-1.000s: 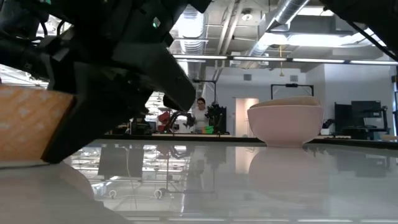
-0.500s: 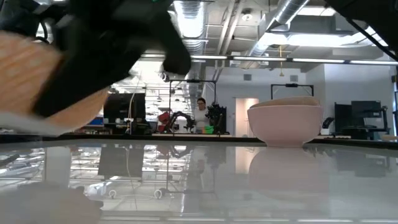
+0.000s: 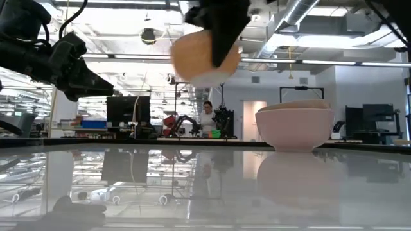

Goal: Nest bowls inside each other
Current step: Stack the blue bowl on top of the gray bowl

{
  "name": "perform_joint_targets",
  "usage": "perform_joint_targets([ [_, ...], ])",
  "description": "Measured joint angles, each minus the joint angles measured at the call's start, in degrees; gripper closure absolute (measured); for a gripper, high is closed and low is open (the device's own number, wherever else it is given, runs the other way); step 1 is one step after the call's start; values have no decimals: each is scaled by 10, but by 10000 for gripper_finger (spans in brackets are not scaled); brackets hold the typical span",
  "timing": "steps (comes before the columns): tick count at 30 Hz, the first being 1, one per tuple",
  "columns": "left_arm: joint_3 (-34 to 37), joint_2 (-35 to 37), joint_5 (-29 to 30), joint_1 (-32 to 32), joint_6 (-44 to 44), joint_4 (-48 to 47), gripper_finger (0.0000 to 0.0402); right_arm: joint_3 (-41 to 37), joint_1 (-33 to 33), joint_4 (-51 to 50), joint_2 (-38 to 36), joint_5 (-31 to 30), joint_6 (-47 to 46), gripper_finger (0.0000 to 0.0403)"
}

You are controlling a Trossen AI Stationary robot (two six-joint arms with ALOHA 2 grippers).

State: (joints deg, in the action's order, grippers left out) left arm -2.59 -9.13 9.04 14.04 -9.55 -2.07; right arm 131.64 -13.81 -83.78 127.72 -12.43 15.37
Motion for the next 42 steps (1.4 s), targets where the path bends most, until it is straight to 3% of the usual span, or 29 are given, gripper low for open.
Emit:
perform_joint_targets([
  [5,0,0,0,0,-6,-2,244,-101,19,0,-110,-34,-46,362],
  [10,0,0,0,0,-6,-3,244,-296,55,36,-272,-88,-117,362],
  [15,0,0,0,0,-7,-3,244,-523,129,171,-439,-91,-169,362],
  [19,0,0,5,0,-7,-3,244,-649,185,271,-509,-86,-170,362],
  [25,0,0,8,0,-8,-3,244,-720,239,315,-519,-83,-166,362],
  [42,0,0,8,0,7,-3,244,-721,242,329,-401,-51,-168,362],
])
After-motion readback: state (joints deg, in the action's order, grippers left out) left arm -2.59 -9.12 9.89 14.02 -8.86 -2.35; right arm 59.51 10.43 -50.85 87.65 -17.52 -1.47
